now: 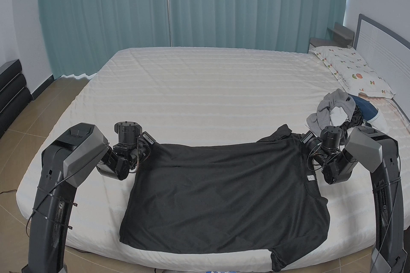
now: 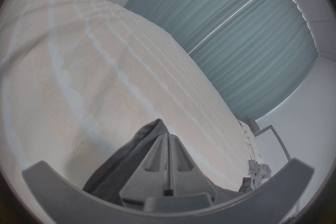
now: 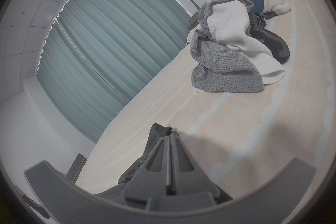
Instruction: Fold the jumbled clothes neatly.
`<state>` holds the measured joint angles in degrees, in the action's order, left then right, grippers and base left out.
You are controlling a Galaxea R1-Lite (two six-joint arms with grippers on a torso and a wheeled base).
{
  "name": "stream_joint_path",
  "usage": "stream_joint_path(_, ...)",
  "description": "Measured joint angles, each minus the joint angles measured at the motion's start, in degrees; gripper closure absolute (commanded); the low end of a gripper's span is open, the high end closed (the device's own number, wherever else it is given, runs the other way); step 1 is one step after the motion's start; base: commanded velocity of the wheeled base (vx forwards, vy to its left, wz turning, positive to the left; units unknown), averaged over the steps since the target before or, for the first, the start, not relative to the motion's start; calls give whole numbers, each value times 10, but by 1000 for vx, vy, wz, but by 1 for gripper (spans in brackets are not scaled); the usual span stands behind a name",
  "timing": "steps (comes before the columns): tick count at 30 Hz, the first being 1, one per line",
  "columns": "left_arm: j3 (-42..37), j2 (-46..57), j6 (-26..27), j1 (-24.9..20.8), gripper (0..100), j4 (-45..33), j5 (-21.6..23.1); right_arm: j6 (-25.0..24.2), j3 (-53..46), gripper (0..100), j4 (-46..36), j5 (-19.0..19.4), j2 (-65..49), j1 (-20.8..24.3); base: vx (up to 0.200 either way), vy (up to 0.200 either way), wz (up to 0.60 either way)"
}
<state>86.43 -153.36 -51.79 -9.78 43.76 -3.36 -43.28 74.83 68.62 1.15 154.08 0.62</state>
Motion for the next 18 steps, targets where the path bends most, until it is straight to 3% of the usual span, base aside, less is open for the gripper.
stream_joint_path(9, 35, -15, -1, 17, 100, -1, -39, 0, 15, 100, 19, -18, 1, -2, 0, 0, 0)
stream_joint_path(18, 34, -17, -5, 18, 100, -2, -33, 3, 23, 100, 17, -21, 7, -3, 0, 0, 0)
